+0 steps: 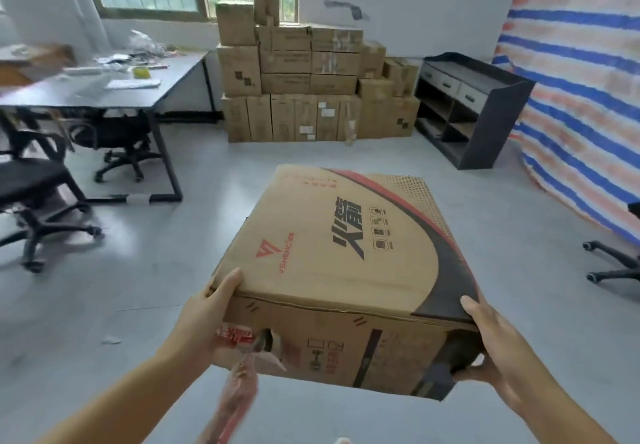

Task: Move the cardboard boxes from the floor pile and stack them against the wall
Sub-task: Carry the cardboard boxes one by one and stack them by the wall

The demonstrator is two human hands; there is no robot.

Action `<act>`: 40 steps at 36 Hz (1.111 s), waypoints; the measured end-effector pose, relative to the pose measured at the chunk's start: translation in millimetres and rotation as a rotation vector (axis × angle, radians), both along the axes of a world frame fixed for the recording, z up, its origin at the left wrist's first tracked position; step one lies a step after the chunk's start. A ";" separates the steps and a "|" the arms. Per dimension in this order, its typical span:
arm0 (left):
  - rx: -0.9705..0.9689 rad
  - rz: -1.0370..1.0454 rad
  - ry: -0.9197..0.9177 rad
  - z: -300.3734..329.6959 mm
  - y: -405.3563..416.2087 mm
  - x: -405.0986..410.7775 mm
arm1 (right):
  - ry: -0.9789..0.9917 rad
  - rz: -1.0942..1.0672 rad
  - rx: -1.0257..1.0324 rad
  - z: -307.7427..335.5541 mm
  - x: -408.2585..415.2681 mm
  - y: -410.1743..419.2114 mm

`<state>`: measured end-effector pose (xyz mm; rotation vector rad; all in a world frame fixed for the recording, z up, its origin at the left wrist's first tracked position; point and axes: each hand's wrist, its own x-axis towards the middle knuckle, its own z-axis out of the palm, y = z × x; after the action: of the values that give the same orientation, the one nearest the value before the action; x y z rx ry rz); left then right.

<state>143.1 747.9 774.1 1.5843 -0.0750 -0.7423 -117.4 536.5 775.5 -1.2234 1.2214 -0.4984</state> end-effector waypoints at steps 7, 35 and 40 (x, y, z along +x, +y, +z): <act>-0.029 0.069 0.008 10.1 -79.5 56.1 | -0.013 0.127 -0.018 14.4 79.7 -109.1; -0.013 0.070 0.011 12.3 -471.1 342.4 | 0.007 0.081 -0.085 26.6 358.3 -474.7; -0.026 0.060 -0.003 23.0 -538.6 410.5 | 0.004 0.065 -0.090 35.9 421.8 -536.5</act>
<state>553.6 209.3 797.1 1.5569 -0.0388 -0.6894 304.5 0.0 811.4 -1.3366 1.1694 -0.5068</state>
